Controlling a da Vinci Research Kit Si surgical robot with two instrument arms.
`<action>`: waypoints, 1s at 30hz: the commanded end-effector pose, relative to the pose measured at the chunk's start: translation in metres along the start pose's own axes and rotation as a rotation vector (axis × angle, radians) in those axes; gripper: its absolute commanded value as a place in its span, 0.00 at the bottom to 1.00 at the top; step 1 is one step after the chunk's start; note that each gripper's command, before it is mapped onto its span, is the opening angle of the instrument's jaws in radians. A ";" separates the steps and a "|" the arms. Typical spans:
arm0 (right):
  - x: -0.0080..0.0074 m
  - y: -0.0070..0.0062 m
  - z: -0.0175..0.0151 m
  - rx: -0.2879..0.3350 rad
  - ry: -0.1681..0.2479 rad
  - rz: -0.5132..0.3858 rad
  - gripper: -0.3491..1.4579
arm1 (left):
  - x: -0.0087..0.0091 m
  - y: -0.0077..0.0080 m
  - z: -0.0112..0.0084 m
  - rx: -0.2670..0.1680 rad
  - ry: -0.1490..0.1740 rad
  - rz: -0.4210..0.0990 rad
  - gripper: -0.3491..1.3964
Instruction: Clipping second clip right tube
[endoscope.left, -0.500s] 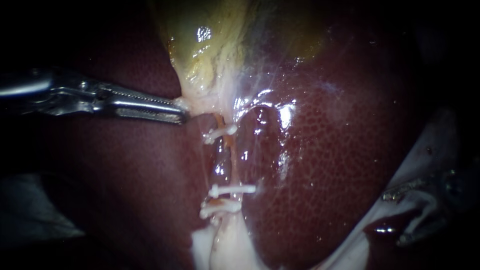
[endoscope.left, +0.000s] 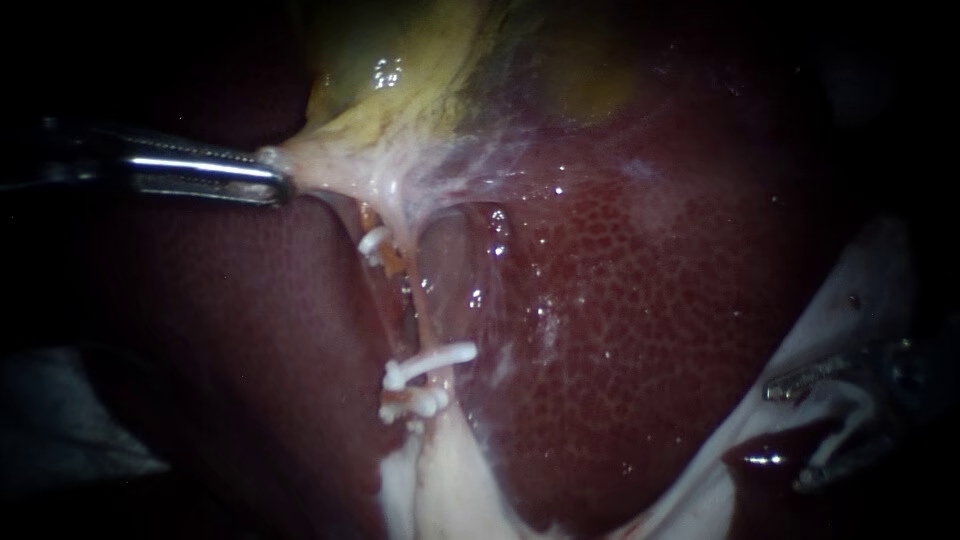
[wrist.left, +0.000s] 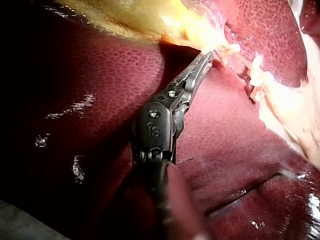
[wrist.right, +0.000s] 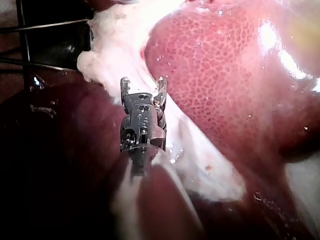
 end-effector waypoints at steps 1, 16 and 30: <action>0.0001 0.0000 0.0000 0.001 0.002 0.001 0.47 | -0.0001 0.0001 0.0001 0.001 0.002 0.003 0.00; 0.0086 0.0062 0.0013 -0.002 0.268 0.061 0.47 | -0.0007 -0.0003 0.0004 0.002 0.002 0.007 0.00; 0.0132 0.0131 0.0091 0.023 0.429 0.319 0.46 | -0.0009 -0.0004 0.0004 0.002 0.002 0.007 0.00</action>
